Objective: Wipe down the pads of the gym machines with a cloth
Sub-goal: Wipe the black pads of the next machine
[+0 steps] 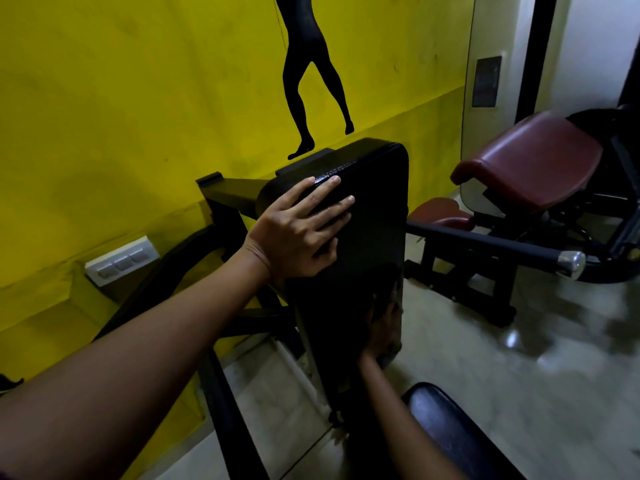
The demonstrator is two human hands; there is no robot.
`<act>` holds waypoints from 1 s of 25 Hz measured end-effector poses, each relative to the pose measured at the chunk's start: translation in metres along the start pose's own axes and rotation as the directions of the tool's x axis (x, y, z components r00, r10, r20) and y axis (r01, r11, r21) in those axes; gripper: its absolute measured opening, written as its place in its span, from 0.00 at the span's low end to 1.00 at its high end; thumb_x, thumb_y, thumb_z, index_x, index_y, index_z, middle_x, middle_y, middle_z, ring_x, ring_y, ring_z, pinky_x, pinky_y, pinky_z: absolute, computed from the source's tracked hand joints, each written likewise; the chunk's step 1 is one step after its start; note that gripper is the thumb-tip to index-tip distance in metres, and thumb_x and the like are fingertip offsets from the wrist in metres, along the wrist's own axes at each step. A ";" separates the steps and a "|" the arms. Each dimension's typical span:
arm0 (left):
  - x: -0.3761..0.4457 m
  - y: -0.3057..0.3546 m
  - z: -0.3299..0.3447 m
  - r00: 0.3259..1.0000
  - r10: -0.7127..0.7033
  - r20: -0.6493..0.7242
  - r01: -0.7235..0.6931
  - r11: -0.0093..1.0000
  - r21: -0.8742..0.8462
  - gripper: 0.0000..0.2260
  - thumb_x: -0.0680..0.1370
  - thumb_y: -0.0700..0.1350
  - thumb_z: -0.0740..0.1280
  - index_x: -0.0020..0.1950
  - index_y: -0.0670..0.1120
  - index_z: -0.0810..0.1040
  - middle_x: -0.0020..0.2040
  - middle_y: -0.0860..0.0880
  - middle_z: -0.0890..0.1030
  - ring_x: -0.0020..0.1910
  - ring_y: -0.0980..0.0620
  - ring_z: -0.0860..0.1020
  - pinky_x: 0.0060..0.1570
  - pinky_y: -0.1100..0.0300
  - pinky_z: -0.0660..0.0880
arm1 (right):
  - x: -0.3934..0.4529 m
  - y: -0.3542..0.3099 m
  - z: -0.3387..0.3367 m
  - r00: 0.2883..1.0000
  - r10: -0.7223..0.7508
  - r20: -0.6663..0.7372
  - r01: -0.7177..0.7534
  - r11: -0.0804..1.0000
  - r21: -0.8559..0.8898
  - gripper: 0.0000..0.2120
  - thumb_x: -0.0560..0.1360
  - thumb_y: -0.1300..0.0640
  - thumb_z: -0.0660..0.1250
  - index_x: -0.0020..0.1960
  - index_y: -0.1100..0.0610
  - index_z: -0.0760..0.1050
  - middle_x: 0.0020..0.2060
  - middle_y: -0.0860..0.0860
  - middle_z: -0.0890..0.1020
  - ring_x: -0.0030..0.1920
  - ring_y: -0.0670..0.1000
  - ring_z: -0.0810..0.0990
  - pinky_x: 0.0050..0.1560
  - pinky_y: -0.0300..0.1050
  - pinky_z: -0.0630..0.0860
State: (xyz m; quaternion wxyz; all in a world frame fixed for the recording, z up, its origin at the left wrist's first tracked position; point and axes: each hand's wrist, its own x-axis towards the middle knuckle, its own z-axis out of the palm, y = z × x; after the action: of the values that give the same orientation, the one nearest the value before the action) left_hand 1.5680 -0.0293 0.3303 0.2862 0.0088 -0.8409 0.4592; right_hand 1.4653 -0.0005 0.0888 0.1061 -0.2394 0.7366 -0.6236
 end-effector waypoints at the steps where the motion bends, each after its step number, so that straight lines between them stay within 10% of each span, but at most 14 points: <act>1: 0.000 0.000 0.000 1.000 0.002 0.011 -0.002 1.000 0.002 0.16 0.74 0.48 0.62 0.57 0.45 0.82 0.63 0.47 0.78 0.67 0.41 0.72 0.67 0.47 0.66 | 0.001 0.008 -0.002 0.979 0.200 0.037 -0.201 0.979 0.018 0.31 0.78 0.40 0.49 0.75 0.56 0.60 0.69 0.62 0.68 0.66 0.62 0.69 0.63 0.54 0.65; 4: -0.001 0.000 0.001 1.000 0.006 0.023 -0.006 1.000 0.012 0.16 0.75 0.48 0.62 0.58 0.45 0.82 0.63 0.47 0.78 0.67 0.40 0.71 0.67 0.47 0.65 | -0.012 -0.016 -0.003 0.911 0.408 -0.059 -0.402 0.911 0.087 0.24 0.82 0.49 0.53 0.76 0.54 0.57 0.71 0.59 0.65 0.69 0.59 0.65 0.64 0.52 0.58; 12: -0.001 -0.001 -0.001 1.000 0.001 0.023 -0.001 1.000 0.010 0.15 0.75 0.47 0.62 0.57 0.45 0.82 0.63 0.47 0.78 0.66 0.40 0.72 0.66 0.46 0.66 | -0.078 -0.050 0.028 0.984 -0.066 -0.168 0.077 0.996 0.055 0.28 0.78 0.39 0.50 0.69 0.56 0.68 0.60 0.65 0.75 0.56 0.66 0.76 0.51 0.58 0.74; 15: -0.001 0.001 0.000 1.000 0.008 0.026 -0.008 1.000 0.011 0.15 0.75 0.47 0.61 0.57 0.46 0.82 0.63 0.47 0.78 0.66 0.40 0.72 0.66 0.46 0.66 | -0.069 0.004 0.040 0.973 0.192 -0.126 -0.176 0.976 0.125 0.34 0.76 0.36 0.50 0.71 0.58 0.68 0.63 0.67 0.73 0.60 0.68 0.74 0.58 0.59 0.70; 18: 0.000 -0.001 -0.001 1.000 0.008 0.027 -0.009 1.000 0.010 0.15 0.75 0.48 0.61 0.57 0.46 0.82 0.63 0.47 0.78 0.66 0.40 0.72 0.66 0.46 0.67 | -0.061 0.034 0.037 0.782 0.621 0.054 -0.618 0.760 0.202 0.25 0.80 0.46 0.57 0.74 0.55 0.61 0.68 0.64 0.67 0.67 0.65 0.67 0.65 0.56 0.62; 20: -0.001 -0.001 -0.001 1.000 0.010 0.028 -0.010 1.000 0.012 0.15 0.75 0.48 0.61 0.57 0.46 0.82 0.63 0.47 0.78 0.66 0.40 0.72 0.66 0.46 0.66 | -0.057 0.030 0.033 0.738 0.672 0.060 -0.664 0.708 0.243 0.24 0.81 0.49 0.55 0.75 0.52 0.59 0.69 0.63 0.66 0.67 0.64 0.66 0.65 0.56 0.61; 25: 0.000 -0.001 -0.002 1.000 0.003 0.029 -0.003 1.000 0.011 0.15 0.75 0.48 0.61 0.57 0.46 0.82 0.63 0.46 0.78 0.66 0.40 0.72 0.66 0.46 0.66 | -0.054 -0.012 0.030 0.960 0.263 -0.095 -0.239 0.949 0.208 0.25 0.79 0.47 0.56 0.73 0.55 0.64 0.67 0.61 0.70 0.66 0.62 0.68 0.64 0.55 0.63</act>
State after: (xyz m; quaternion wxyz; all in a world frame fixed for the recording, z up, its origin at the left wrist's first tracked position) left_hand 1.5690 -0.0282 0.3317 0.2733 0.0159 -0.8424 0.4642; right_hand 1.5280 -0.0023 0.0869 0.1623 -0.0937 0.7017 -0.6874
